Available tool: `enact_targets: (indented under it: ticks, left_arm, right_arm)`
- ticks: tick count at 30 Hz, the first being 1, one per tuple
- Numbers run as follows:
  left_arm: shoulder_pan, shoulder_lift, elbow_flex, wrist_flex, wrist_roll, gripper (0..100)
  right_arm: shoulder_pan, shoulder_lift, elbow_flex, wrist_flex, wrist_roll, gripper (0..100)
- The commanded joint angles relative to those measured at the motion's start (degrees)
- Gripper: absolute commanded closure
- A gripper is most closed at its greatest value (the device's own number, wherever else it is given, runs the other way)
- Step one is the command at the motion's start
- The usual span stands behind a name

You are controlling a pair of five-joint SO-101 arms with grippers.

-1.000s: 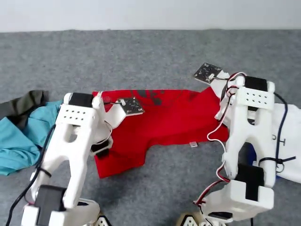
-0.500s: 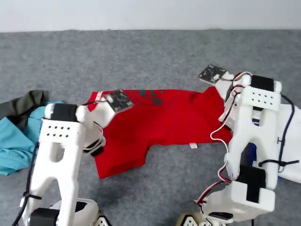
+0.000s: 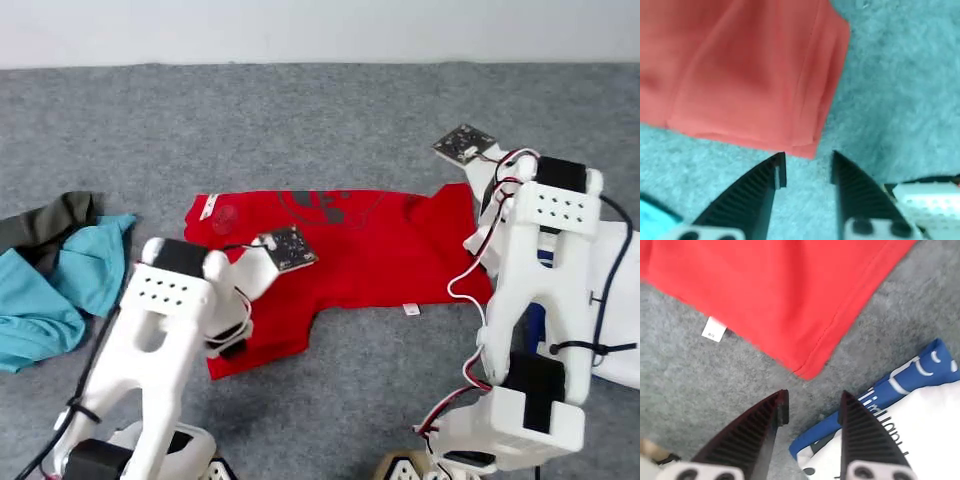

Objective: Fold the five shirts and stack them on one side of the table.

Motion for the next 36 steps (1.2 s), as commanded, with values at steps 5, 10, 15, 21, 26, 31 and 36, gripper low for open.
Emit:
enact_targets:
  ticks: [5,10,15,21,26,31,36]
  left_arm:
    - [0.5,-2.1,6.5,-7.1,1.1,81]
    - [0.5,-2.1,10.1,-12.0,3.7,81]
    - [0.5,-2.1,13.1,-16.4,4.7,85]
    - [0.5,-2.1,16.1,-18.9,4.7,90]
    - [0.5,-2.2,17.3,-17.6,4.5,96]
    - [0.4,-2.3,17.1,-15.2,2.2,98]
    - [0.4,-2.3,17.1,-13.9,1.8,98]
  right_arm:
    - [0.7,-2.9,-2.6,1.9,-0.7,84.7]
    - [0.9,-2.9,-2.6,1.8,-0.7,84.7]
    - [0.9,-2.9,-2.6,1.8,-0.7,84.7]
    - [1.0,-2.9,-2.6,1.9,-0.7,84.7]
    - [1.0,-2.9,-2.6,1.9,-0.7,84.7]
    - [1.0,-2.9,-2.6,1.9,-0.7,84.7]
    - [1.1,-2.9,-2.6,1.9,-0.5,84.7]
